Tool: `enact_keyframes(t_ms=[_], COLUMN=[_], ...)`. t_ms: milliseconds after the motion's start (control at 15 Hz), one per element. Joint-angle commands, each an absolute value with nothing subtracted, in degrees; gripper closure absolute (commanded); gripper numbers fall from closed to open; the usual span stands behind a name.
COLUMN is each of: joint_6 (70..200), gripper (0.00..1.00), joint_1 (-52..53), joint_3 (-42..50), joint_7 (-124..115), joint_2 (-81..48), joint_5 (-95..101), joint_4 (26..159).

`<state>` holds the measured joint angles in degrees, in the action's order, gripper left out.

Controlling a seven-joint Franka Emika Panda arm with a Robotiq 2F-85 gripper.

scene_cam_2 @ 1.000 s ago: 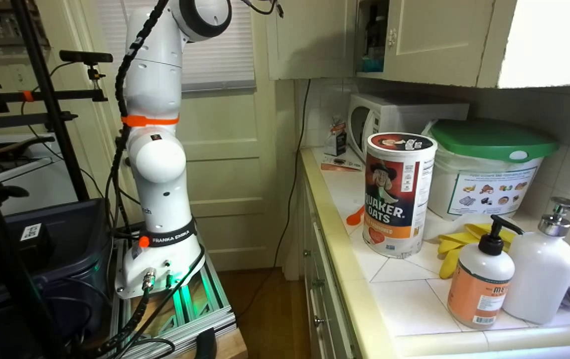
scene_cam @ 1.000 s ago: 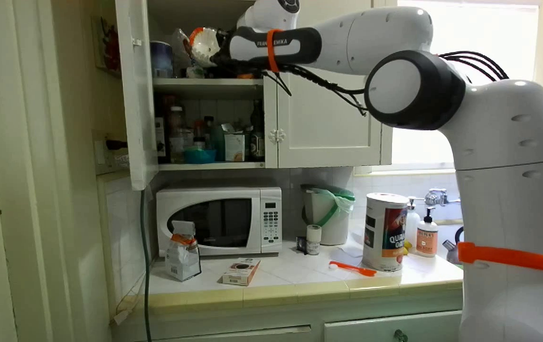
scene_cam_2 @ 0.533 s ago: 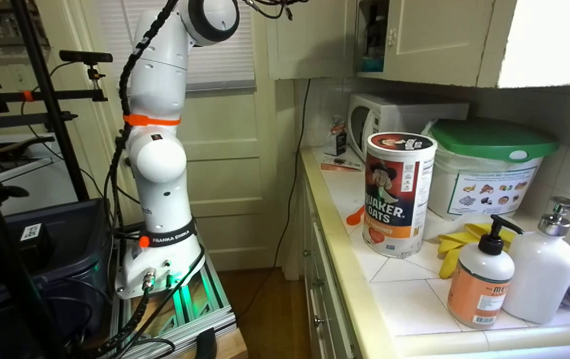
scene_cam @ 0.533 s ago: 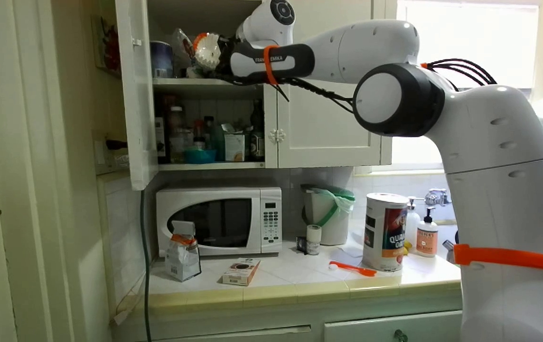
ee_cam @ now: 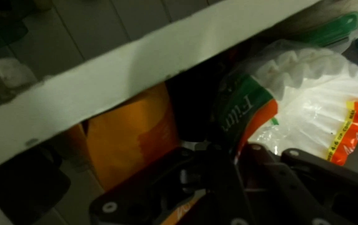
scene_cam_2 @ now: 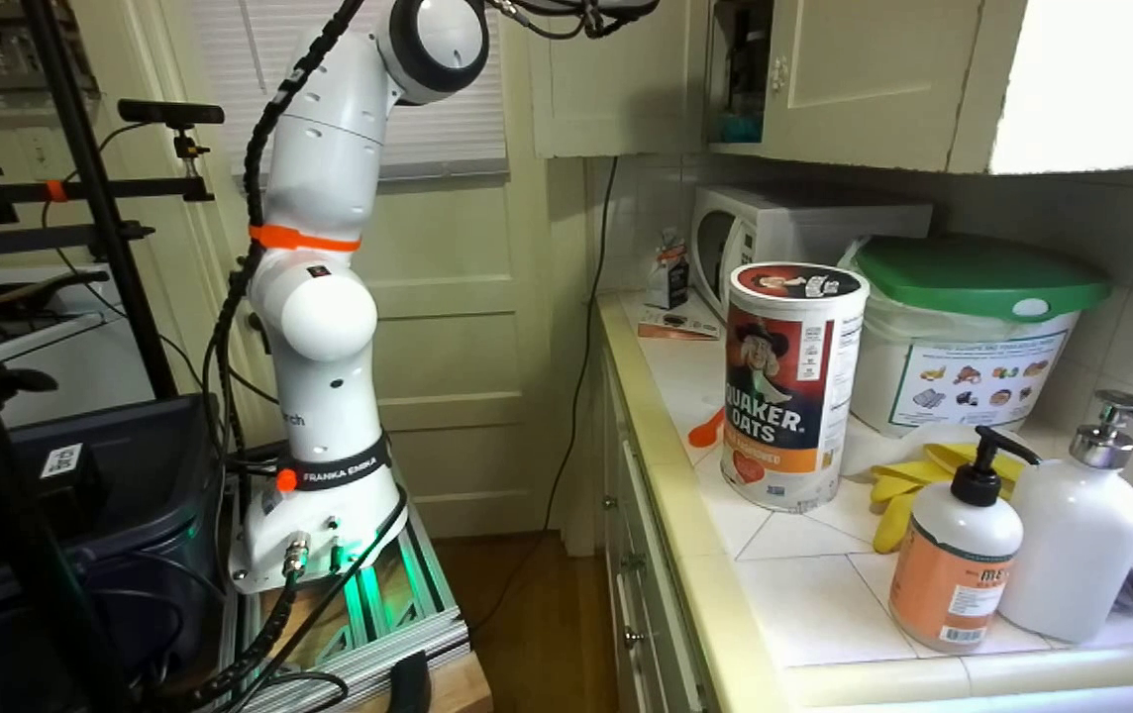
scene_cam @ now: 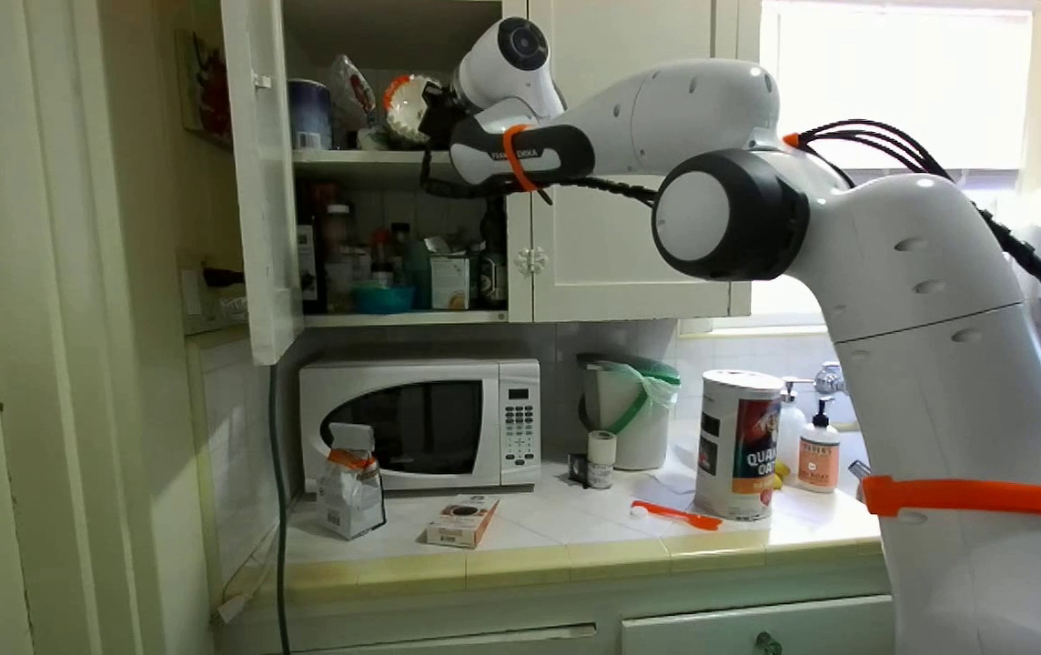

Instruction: Put the white paper bowls in the open cabinet.

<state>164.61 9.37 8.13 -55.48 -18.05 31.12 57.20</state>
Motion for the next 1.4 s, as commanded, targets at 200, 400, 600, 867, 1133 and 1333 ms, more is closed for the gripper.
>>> enact_keyframes(t_ms=[200, 400, 600, 867, 1133, 1333], joint_6=[162.6, 162.2, 161.8, 165.6, 170.4, 177.9], gripper=[0.45, 0.22, 0.01, 0.0, 0.0, 0.0], joint_1=[12.2, 12.9, 13.8, 14.8, 15.2, 15.0], joint_3=[11.6, 12.7, 14.3, 17.2, 18.4, 20.6], joint_7=[-62.2, -63.1, -64.1, -68.0, -69.7, -70.4], joint_2=[-21.6, -22.2, -22.9, -25.2, -26.9, -29.9], joint_5=[33.4, 33.5, 33.9, 35.1, 34.5, 35.2], joint_4=[52.6, 51.8, 50.5, 46.0, 42.5, 37.7])
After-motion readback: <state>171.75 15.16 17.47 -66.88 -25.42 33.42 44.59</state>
